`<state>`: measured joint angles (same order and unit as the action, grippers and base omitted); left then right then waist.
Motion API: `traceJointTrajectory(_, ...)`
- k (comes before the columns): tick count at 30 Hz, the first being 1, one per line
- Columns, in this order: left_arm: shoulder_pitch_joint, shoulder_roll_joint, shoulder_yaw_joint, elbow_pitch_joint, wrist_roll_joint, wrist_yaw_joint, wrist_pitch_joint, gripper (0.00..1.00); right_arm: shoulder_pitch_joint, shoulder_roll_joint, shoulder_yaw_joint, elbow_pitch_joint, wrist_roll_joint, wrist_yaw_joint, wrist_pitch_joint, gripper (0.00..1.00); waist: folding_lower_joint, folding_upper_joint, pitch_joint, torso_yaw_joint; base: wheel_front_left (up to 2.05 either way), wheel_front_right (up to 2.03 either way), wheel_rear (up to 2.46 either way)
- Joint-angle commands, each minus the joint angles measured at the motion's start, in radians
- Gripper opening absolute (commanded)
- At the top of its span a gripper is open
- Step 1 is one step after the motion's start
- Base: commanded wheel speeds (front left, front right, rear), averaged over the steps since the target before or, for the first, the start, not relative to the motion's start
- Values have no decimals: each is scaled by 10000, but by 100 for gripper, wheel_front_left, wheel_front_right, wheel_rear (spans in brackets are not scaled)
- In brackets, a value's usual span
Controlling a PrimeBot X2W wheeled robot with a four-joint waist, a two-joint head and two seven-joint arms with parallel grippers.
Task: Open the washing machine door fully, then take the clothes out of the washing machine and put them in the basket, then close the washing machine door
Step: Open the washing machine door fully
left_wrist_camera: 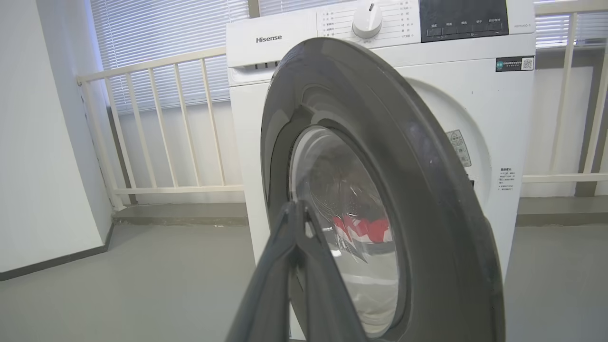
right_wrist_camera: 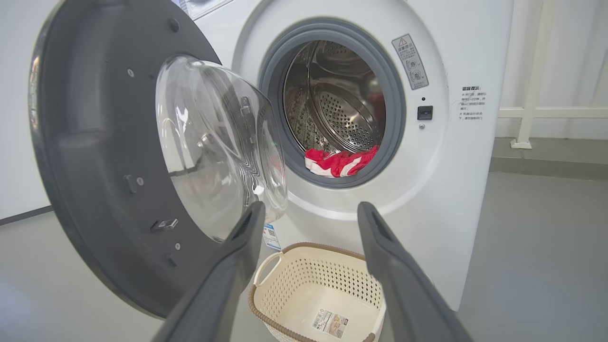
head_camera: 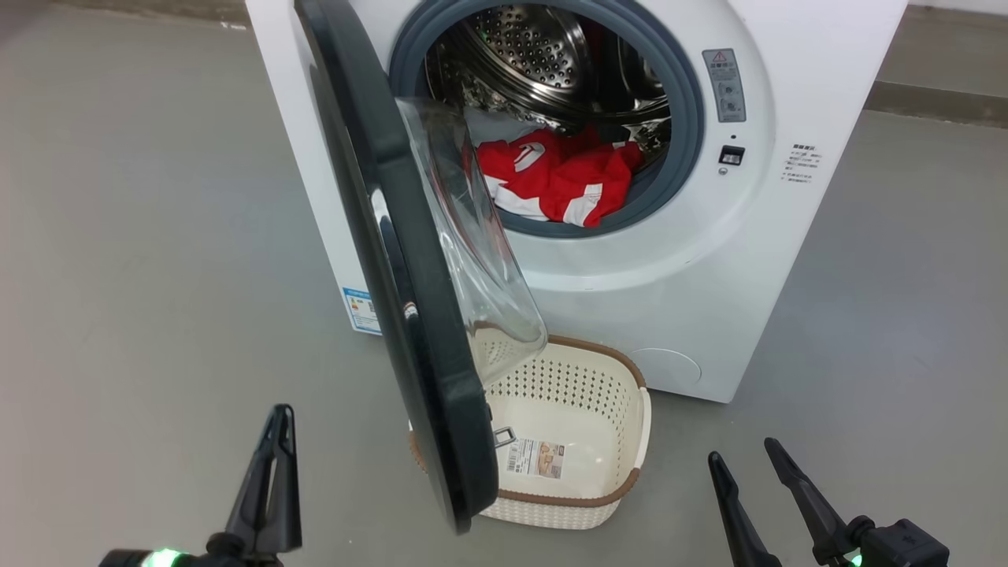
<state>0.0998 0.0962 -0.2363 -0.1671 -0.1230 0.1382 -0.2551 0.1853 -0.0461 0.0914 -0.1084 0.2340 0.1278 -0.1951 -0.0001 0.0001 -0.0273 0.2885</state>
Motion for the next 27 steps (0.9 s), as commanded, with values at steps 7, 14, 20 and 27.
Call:
traceJointTrajectory(7, -586, 226, 115, -1790, 449, 103, -43, 0, -108, -42, 299, -159, 165, 29, -66, 100, 1, -1, -50, -212, 0, 0, 0)
traceJointTrajectory(14, -914, 220, -466, -2601, 625, -171, 94, 0, -155, -42, 322, -180, 175, 29, -72, 100, 1, -1, 44, -432, 0, 0, 0)
traceJointTrajectory(20, -1389, 47, -1470, -2691, 680, -599, 428, 0, -221, -41, 318, -179, 182, 29, -58, 100, 1, -1, 207, -729, 0, 0, 0)
traceJointTrajectory(27, -1788, -155, -2413, -2042, 501, -938, 871, 0, -342, -41, 340, -218, 218, 29, -79, 100, 1, -1, 396, -1005, 0, 0, 0)
